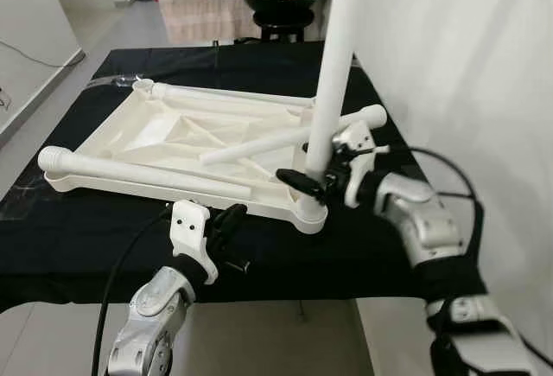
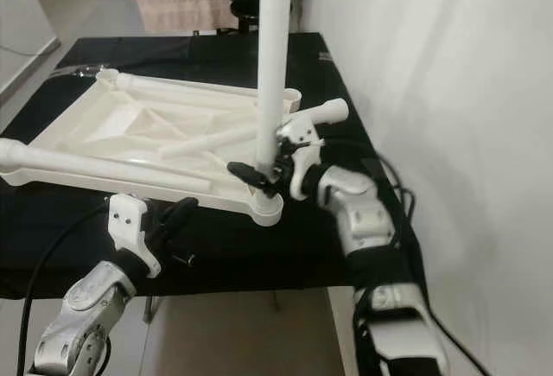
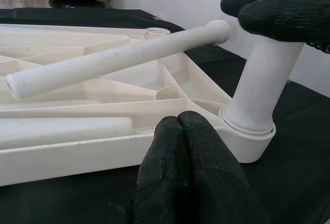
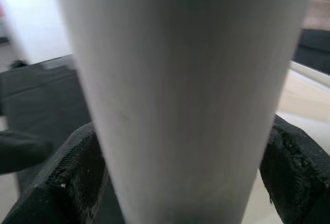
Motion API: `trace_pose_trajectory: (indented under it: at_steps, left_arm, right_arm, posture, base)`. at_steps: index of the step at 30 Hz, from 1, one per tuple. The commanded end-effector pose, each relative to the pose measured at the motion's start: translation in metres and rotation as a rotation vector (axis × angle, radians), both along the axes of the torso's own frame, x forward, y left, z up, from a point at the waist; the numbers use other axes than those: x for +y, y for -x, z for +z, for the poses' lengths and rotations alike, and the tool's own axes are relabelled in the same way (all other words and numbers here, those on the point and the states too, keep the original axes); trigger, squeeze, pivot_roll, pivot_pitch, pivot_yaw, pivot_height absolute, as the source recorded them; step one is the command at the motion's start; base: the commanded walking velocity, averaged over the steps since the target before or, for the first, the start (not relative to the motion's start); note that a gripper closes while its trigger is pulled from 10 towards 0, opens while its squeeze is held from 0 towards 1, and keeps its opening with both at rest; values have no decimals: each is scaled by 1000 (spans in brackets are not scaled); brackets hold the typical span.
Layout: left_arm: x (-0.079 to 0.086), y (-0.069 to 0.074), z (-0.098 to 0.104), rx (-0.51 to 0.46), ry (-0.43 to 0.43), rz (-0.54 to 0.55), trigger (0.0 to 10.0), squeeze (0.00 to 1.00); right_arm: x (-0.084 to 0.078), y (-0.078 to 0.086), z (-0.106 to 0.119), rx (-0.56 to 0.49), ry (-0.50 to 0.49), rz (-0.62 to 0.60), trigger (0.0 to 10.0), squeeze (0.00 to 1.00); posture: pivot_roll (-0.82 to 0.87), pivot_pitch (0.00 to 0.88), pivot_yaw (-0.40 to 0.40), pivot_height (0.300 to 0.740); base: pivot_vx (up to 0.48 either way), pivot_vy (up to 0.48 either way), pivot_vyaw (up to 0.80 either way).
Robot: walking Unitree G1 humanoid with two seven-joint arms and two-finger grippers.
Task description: Building children table
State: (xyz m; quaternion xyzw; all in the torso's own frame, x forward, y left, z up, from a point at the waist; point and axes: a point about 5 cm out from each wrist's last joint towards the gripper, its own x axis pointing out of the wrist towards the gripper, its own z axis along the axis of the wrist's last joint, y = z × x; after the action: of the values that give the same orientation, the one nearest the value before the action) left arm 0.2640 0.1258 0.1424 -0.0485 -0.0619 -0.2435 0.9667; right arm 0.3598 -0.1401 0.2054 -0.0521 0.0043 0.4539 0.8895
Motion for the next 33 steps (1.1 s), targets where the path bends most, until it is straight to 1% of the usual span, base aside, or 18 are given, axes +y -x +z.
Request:
trace_pose_trajectory:
  at_steps: [1,3,6,8,9,11,12,19,23,24,25,27,28,29,30,31,32,33]
  left_arm:
    - [1,1,-3,13,-7,7,10000,0]
    - [1,2,-3,14,-8,6,10000,0]
    - [1,3,-4,17,-10,3,10000,0]
    - [1,3,-4,17,-10,2,10000,0]
    - [1,4,-4,18,-11,2,10000,0]
    - [1,4,-4,19,-11,2,10000,0]
    - [1,4,-4,18,-11,3,10000,0]
    - [1,5,-3,18,-8,6,10000,0]
    - [1,5,-3,18,-6,3,10000,0]
    - [1,4,-2,18,-5,2,10000,0]
    - [1,4,-2,18,-5,2,10000,0]
    - [2,4,-2,17,-4,3,10000,0]
    - [2,4,-2,17,-4,3,10000,0]
    - [3,4,-2,16,-5,5,10000,0]
    - [3,4,-2,16,-5,5,10000,0]
    - [4,3,-1,15,-4,7,10000,0]
    - [4,3,-1,15,-4,7,10000,0]
    - [5,2,-1,14,-4,8,10000,0]
  right_arm:
    - [3,0,-6,30,-2,81,10000,0]
    - [3,1,-5,66,17,200,10000,0]
    - [2,1,-9,108,52,307,10000,0]
    - [3,-1,-11,117,62,308,10000,0]
    - [3,-5,-13,120,69,287,4549,0]
    - [3,-7,-14,116,69,263,4549,0]
    - [3,-8,-14,126,49,267,0,0]
    - [1,-6,-17,111,37,253,0,0]
    - [-7,-3,-24,99,13,163,0,0]
    - [-9,-2,-30,93,20,84,0,0]
    - [-9,-2,-31,91,21,64,0,0]
    - [-6,1,-42,107,-10,-111,0,0]
    - [-6,1,-42,107,-10,-111,0,0]
    - [-2,6,-53,123,-85,-365,0,0]
    - [-2,6,-53,123,-85,-365,0,0]
    - [3,20,-71,153,-83,-531,0,0]
    - [3,20,-71,153,-83,-531,0,0]
    - [9,27,-69,63,-8,-579,0,0]
  posture:
    - [9,79,-12,740]
    - [12,80,-10,740]
    - [17,82,-10,740]
    - [20,84,-11,740]
    - [24,87,-13,740]
    - [24,87,-13,740]
    - [26,90,-14,740]
    - [22,95,-11,740]
    - [11,98,-8,740]
    - [11,98,-8,740]
    - [9,99,-8,740]
    - [3,100,-12,740]
    - [3,100,-12,740]
    - [-5,102,-10,740]
    - [-5,102,-10,740]
    - [-10,106,-4,740]
    - [-10,106,-4,740]
    - [-4,100,2,740]
  base:
    - [0,0,0]
    - [0,0,0]
    - [0,0,0]
    - [0,0,0]
    - [0,0,0]
    - [0,0,0]
    - [0,0,0]
    - [0,0,0]
    - [0,0,0]
    - [0,0,0]
    - [0,0,0]
    - [0,0,0]
    - [0,0,0]
    - [0,0,0]
    - [0,0,0]
    - [0,0,0]
    - [0,0,0]
    - [0,0,0]
